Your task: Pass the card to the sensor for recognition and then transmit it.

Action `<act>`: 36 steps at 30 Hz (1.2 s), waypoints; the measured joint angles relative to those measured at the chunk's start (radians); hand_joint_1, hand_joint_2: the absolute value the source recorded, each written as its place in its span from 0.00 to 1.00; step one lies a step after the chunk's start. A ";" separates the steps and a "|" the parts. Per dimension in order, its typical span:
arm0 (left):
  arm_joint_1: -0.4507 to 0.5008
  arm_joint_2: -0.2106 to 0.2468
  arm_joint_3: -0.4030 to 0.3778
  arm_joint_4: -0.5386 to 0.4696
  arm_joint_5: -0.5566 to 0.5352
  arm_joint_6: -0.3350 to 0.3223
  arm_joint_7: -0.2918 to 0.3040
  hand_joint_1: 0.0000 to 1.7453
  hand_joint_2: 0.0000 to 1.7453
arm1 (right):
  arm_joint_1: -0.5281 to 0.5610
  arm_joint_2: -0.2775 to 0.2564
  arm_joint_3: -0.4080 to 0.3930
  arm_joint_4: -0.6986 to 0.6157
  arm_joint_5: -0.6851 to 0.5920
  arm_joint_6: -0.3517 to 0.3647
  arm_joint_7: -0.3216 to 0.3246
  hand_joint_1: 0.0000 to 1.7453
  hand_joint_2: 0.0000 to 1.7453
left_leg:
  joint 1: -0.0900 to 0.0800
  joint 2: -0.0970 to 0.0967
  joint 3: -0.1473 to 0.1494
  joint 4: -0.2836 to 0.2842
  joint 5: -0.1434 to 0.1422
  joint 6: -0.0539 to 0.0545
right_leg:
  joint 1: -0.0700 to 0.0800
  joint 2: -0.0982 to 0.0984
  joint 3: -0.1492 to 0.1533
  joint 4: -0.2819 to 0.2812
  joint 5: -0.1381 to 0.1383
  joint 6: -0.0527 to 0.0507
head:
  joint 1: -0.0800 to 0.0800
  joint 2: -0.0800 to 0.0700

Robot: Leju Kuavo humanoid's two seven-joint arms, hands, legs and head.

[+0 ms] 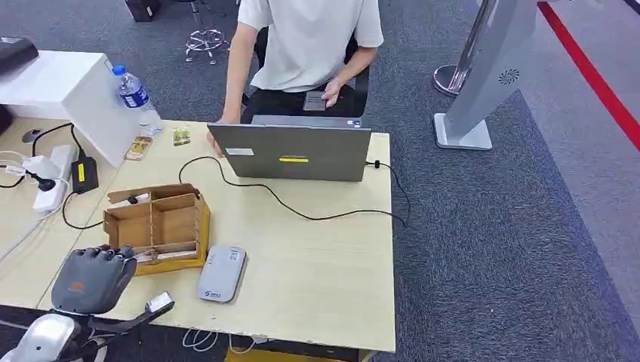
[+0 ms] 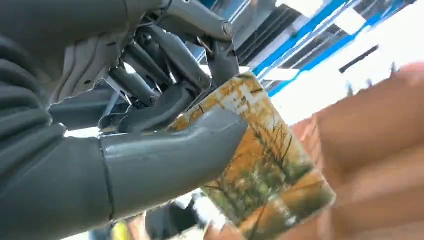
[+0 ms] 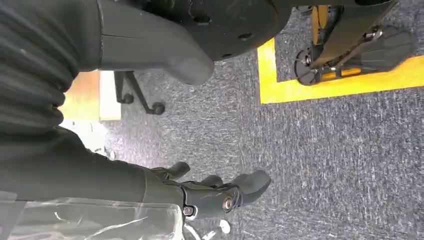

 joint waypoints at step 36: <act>-1.127 0.032 -0.375 0.270 -0.089 -0.074 0.060 0.00 1.00 | -0.023 0.000 0.099 0.002 0.043 0.033 0.022 0.00 1.00 | 0.001 -0.002 -0.005 0.001 0.012 -0.004 | 0.001 0.000 -0.006 0.001 0.011 -0.003 | 0.000 0.000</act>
